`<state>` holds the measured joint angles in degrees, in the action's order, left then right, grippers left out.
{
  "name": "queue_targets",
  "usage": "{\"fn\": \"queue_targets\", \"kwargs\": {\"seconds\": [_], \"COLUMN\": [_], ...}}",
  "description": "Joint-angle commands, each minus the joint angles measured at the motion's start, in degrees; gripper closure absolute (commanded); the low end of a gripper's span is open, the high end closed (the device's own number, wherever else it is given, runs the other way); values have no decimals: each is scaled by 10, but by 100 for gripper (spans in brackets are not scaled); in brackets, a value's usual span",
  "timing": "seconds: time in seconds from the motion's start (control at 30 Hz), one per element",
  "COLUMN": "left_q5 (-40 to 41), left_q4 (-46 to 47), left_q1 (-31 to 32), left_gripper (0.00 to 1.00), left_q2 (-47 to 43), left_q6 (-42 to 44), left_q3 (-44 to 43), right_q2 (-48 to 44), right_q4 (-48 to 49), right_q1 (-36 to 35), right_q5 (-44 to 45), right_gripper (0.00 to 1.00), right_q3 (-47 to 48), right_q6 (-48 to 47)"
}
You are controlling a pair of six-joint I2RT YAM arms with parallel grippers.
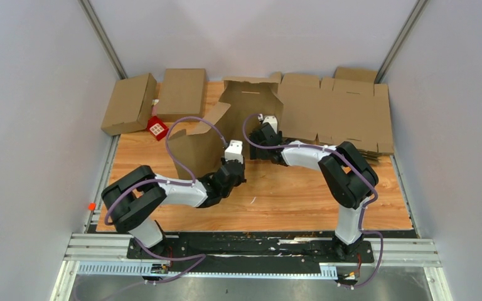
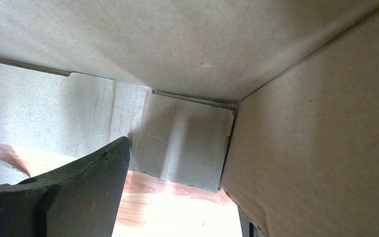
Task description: Fold the paper box
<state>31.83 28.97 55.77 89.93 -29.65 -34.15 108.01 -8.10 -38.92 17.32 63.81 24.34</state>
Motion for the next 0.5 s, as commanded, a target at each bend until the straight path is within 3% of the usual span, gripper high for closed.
{"fn": "queue_targets", "kwargs": {"seconds": [0.0,0.17,0.33,0.47], "left_q5": [-9,-4,-12,78], "left_q4": [49,90,52,1], "left_q1": [-21,-23,-16,26], "left_gripper": [100,100,100,100], "left_q2": [42,80,88,71], "left_q6": [-27,34,80,154], "left_q3": [-28,-44,-62,-82], "right_q2": [19,21,20,20], "right_q4": [-46,-48,-49,-48], "right_q1": [-2,-3,-2,-2], "right_q5": [-51,-48,-48,-50], "right_gripper": [27,27,28,28], "right_q3": [-4,-4,-3,-3], "right_q6": [8,6,6,5]}}
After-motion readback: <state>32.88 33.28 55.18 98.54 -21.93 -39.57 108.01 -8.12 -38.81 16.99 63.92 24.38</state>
